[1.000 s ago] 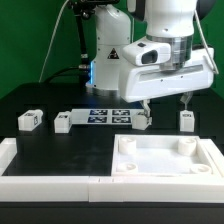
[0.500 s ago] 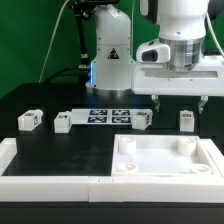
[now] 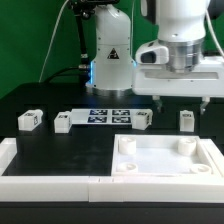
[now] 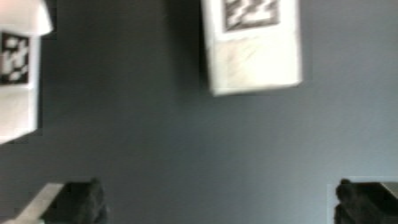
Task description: Assemble one leg
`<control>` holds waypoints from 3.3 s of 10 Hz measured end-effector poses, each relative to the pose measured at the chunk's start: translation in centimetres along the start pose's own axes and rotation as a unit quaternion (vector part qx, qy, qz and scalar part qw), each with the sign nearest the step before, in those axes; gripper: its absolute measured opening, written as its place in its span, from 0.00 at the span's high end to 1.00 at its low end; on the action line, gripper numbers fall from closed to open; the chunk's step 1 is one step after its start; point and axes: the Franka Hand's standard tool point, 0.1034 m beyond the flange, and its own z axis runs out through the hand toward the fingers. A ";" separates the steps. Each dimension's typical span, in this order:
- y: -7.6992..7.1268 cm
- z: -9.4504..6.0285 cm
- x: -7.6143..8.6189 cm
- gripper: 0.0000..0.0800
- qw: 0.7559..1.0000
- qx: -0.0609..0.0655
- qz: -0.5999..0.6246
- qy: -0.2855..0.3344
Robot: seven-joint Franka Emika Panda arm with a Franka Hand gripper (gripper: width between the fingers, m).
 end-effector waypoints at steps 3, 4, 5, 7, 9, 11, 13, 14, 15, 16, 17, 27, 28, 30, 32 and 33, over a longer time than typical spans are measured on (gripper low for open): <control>-0.5 0.0 -0.5 0.19 0.991 -0.017 -0.016 -0.131; -0.2 0.2 -1.1 0.19 0.983 -0.024 -0.019 -0.181; 0.0 0.4 -1.0 0.19 0.974 -0.029 -0.017 -0.226; 0.4 0.7 -1.2 0.19 0.954 -0.037 -0.014 -0.296; 0.6 1.1 -1.6 0.19 0.925 -0.040 -0.017 -0.378; 0.3 1.3 -2.1 0.19 0.893 -0.035 -0.019 -0.448; -0.3 2.0 -2.1 0.19 0.893 -0.034 -0.022 -0.449; -0.5 2.3 -2.4 0.19 0.893 -0.036 -0.023 -0.447; -0.7 2.8 -2.7 0.19 0.895 -0.039 -0.024 -0.444; -0.9 3.4 -3.0 0.19 0.895 -0.041 -0.026 -0.443; -0.9 3.9 -3.2 0.19 0.894 -0.043 -0.027 -0.445; -0.9 4.4 -3.5 0.64 0.894 -0.044 -0.026 -0.446; -0.9 4.4 -3.5 0.64 0.894 -0.044 -0.026 -0.446; -0.9 4.2 -3.5 0.64 0.893 -0.044 -0.026 -0.447; -0.8 1.8 -2.8 0.64 0.887 -0.045 -0.027 -0.459; -0.6 0.5 -2.4 0.64 0.888 -0.043 -0.026 -0.457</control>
Offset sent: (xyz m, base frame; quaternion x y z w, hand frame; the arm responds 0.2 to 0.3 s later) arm -0.0007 0.0058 -0.0036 -0.0007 -0.2681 0.0026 0.9634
